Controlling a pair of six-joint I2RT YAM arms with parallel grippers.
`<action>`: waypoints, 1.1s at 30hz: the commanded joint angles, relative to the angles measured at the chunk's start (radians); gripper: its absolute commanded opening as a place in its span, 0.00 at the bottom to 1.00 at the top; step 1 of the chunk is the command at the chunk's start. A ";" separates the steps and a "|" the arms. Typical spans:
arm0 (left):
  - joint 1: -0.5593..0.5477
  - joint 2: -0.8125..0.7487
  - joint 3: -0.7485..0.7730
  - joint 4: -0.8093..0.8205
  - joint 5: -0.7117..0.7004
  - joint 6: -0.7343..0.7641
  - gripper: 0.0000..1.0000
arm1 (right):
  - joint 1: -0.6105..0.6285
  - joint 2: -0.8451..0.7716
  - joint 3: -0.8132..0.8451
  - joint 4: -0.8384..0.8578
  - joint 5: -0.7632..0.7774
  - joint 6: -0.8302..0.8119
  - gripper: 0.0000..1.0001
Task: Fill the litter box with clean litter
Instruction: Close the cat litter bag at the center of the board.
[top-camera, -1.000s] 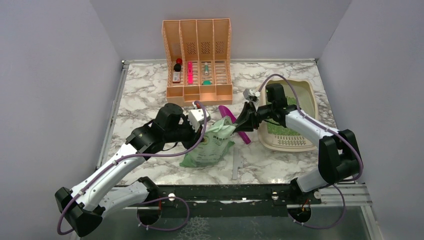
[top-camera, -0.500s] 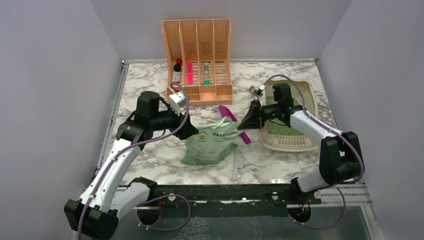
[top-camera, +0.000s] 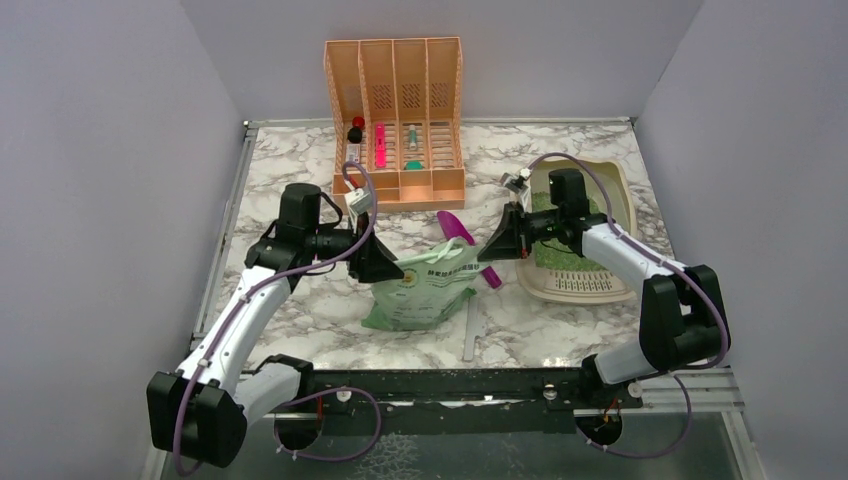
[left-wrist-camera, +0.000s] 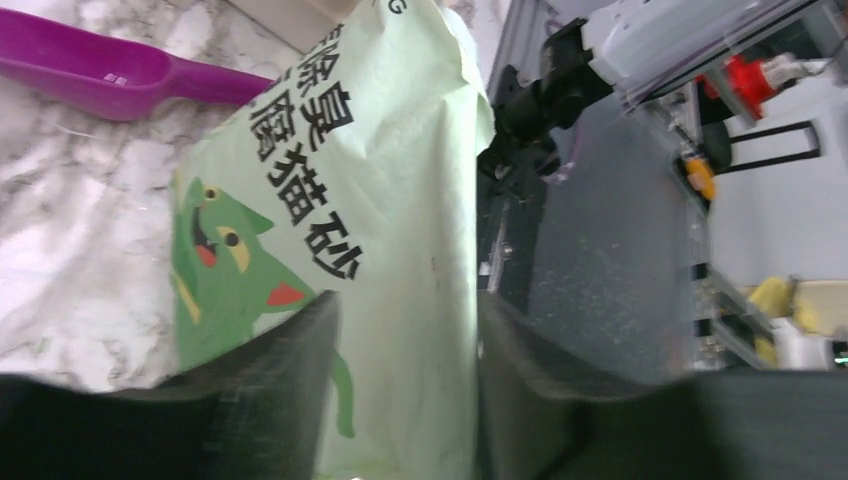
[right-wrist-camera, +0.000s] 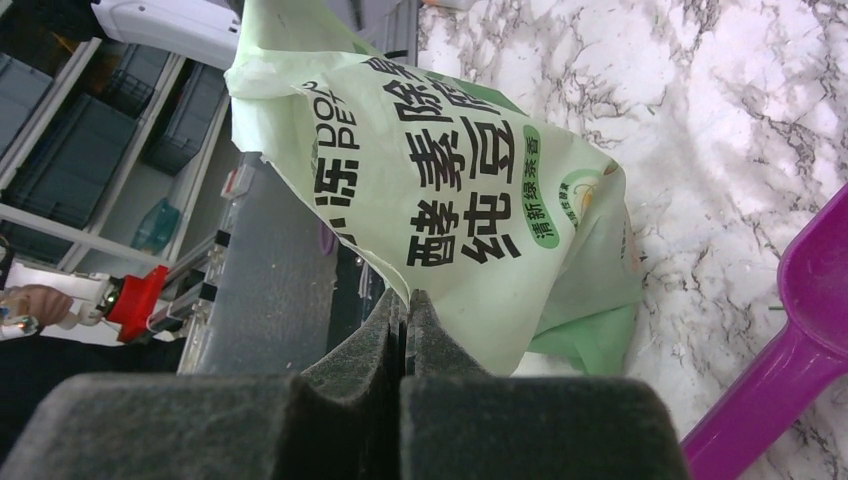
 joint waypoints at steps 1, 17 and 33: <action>0.005 0.001 -0.038 0.129 0.091 -0.105 0.38 | -0.019 -0.042 -0.006 0.040 -0.060 0.044 0.01; 0.064 -0.081 -0.158 0.296 -0.006 -0.393 0.00 | -0.005 -0.045 0.009 0.015 -0.011 -0.131 0.64; 0.064 -0.081 -0.140 0.293 0.002 -0.351 0.00 | 0.120 0.067 -0.077 0.650 0.059 0.154 0.94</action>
